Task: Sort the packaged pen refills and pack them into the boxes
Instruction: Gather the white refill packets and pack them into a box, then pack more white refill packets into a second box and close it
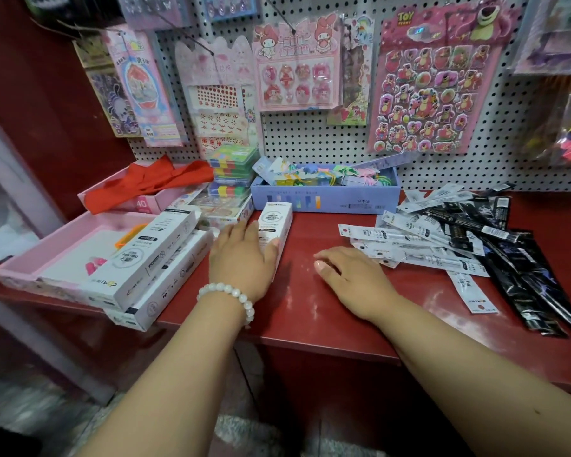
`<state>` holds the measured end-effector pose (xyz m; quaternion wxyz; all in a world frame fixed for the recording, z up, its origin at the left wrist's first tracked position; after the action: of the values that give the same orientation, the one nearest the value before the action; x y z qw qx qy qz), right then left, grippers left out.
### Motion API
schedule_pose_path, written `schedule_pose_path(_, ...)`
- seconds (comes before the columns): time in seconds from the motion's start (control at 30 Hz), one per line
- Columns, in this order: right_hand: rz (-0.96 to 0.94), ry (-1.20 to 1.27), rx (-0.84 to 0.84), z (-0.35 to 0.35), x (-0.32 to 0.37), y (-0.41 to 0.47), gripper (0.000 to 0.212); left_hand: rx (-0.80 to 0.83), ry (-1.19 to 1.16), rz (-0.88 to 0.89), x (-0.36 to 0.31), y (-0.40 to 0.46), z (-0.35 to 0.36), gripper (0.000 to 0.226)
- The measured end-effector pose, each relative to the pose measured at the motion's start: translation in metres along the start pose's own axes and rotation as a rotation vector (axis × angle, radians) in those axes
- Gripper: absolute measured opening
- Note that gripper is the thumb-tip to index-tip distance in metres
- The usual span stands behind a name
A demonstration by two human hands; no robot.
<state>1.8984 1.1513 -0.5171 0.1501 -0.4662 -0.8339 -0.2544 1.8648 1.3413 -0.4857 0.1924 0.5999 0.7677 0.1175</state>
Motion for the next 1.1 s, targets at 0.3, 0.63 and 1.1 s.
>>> schedule_pose_path(0.3, -0.108, -0.265, 0.104, 0.009, 0.008, -0.002, 0.052, -0.076, 0.128, -0.295, 0.067, 0.003, -0.047, 0.052)
schedule_pose_path(0.63, -0.080, -0.224, 0.114, 0.009, 0.008, -0.004, 0.066, 0.305, 0.317, -0.498, 0.093, 0.013, -0.070, 0.048)
schedule_pose_path(1.1, 0.081, 0.042, -0.507, -0.049, -0.014, -0.030, 0.021, 0.324, -0.096, -0.047, -0.073, 0.012, -0.028, 0.054)
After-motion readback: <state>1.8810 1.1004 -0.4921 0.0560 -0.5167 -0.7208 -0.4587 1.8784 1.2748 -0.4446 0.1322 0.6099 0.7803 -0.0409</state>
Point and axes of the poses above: each hand's wrist, its own y-axis towards the middle knuckle, its own z-axis out of the palm, x = y × z, the point moved 2 cm from there along y, towards the middle knuckle, and after that the axes turned 4 degrees about -x, right-handed, at the moved point
